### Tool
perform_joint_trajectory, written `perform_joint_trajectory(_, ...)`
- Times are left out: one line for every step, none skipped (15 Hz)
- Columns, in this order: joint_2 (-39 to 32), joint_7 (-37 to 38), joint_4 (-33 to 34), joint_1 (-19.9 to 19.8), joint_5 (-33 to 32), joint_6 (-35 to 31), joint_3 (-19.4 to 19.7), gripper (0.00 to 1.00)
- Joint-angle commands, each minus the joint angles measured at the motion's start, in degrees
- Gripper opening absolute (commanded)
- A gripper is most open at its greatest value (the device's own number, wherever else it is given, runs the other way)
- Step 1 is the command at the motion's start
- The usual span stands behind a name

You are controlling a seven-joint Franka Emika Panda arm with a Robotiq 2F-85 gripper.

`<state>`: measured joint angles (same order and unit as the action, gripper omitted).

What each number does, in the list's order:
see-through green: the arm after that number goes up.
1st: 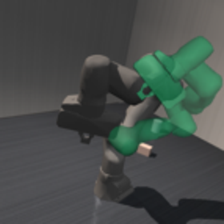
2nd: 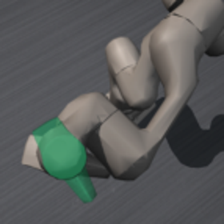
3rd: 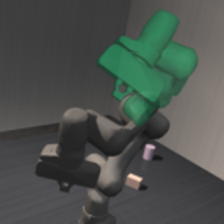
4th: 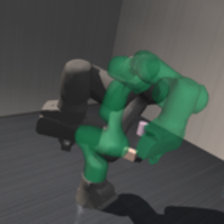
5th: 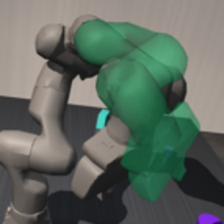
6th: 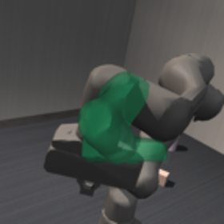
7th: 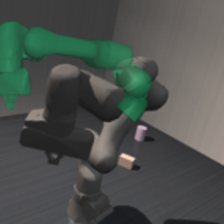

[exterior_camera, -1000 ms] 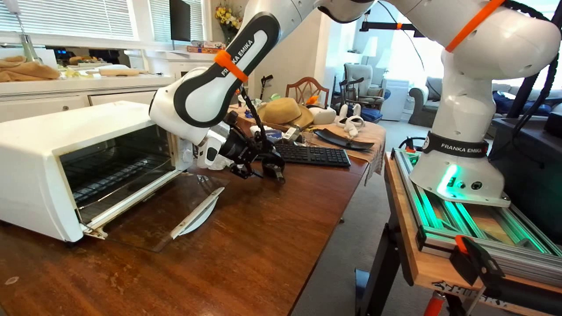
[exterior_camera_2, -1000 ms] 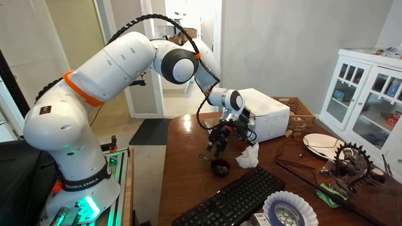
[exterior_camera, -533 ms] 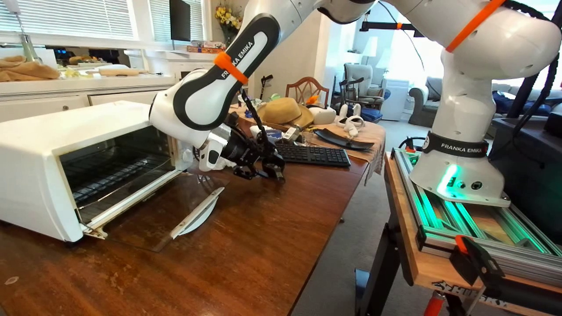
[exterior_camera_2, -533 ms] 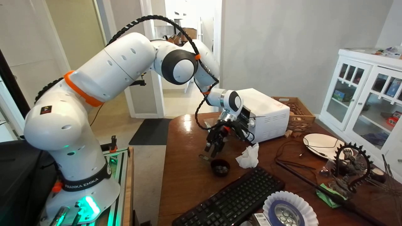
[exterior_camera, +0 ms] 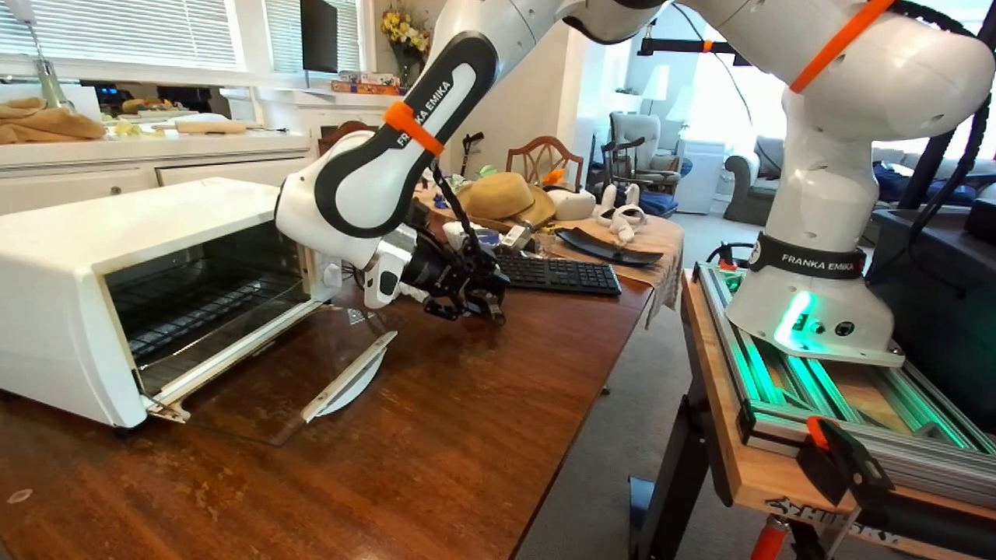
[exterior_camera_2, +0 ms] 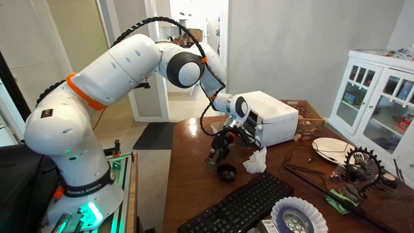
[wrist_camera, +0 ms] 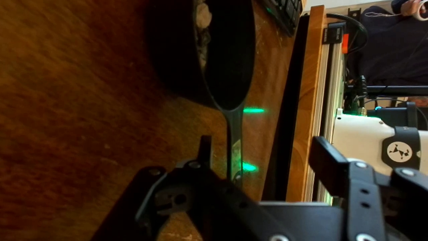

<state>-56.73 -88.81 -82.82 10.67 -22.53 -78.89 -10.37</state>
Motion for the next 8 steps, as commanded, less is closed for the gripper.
perform_joint_trajectory(-0.8,0.8,-0.4,-0.6,1.2,1.1,-0.3,0.79)
perform_joint_trajectory(-0.9,0.7,-0.5,-0.8,1.3,1.0,-0.2,0.78)
perform_joint_trajectory(-1.0,0.8,-0.6,-0.8,1.3,1.0,-0.2,0.8)
perform_joint_trajectory(-1.0,0.8,-0.7,-0.9,1.3,0.9,-0.3,0.78)
perform_joint_trajectory(-1.2,0.9,-0.6,-1.0,1.3,0.9,-0.2,0.77)
perform_joint_trajectory(-1.3,0.9,-0.6,-1.1,1.3,0.9,-0.2,0.72)
perform_joint_trajectory(-1.4,0.9,-0.7,-1.2,1.4,1.0,-0.2,0.65)
perform_joint_trajectory(-1.4,1.0,-0.9,-1.3,1.4,0.9,-0.2,0.61)
